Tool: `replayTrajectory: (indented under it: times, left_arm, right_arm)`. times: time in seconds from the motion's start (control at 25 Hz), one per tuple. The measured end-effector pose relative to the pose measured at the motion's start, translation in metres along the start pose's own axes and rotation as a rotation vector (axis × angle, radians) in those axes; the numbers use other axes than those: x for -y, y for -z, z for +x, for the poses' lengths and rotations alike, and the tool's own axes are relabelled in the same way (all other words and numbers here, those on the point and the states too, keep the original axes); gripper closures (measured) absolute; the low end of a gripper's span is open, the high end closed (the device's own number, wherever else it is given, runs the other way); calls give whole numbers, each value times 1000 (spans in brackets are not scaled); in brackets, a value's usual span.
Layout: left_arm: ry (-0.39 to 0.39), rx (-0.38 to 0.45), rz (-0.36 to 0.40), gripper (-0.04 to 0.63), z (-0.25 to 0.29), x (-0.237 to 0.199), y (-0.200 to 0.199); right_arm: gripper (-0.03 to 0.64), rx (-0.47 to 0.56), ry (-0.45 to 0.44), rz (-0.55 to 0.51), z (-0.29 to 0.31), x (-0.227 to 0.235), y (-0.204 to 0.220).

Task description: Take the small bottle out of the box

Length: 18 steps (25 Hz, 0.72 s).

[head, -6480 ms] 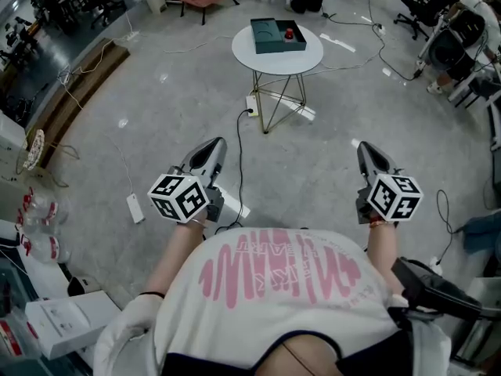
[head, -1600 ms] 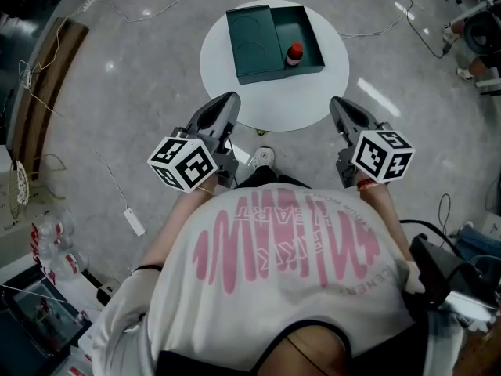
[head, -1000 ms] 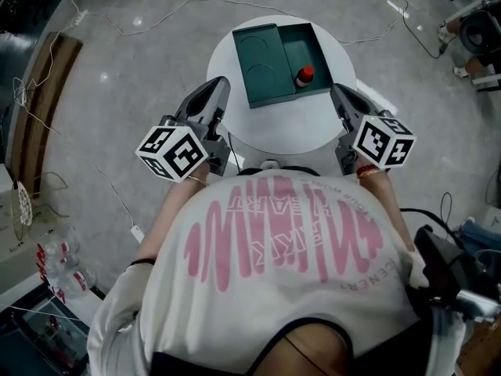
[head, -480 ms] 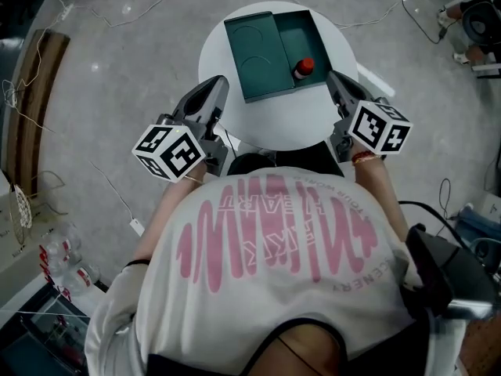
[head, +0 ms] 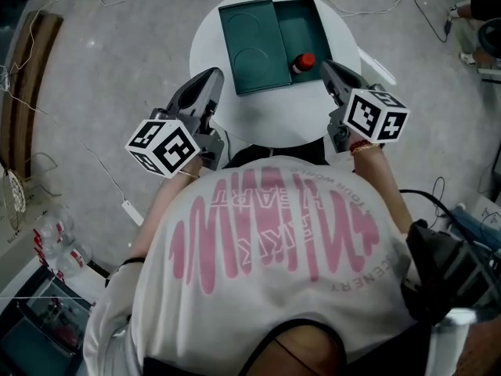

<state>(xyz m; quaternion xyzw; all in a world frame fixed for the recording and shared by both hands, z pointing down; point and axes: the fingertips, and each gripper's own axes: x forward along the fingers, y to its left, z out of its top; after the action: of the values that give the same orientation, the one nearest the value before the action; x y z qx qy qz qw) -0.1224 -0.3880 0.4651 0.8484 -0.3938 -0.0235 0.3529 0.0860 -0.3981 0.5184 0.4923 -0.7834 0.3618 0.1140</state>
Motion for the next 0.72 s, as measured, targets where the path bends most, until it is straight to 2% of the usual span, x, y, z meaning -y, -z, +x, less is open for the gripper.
replayTrajectory:
  times: [0.16,0.4,0.6,0.68,0.72]
  left_arm:
    - [-28,4,-20,588,10,-4,0]
    - [-69,6,-35,588,55,-4,28]
    - [-93,8,-59,588,52,1,15]
    - [-108,16,-67,588,53,2,15]
    - [-116,20,-70,588,54,3,15]
  right_arm:
    - [614,-52,-34,-25,14,1,-3]
    - [614,-132,-109,-59,38,31,18]
    - [612,-183,-162,-94,42,8,7]
    - [569,-208,-190,-115,44,5,7]
    - [501,-219,-207,-123,45,5,8]
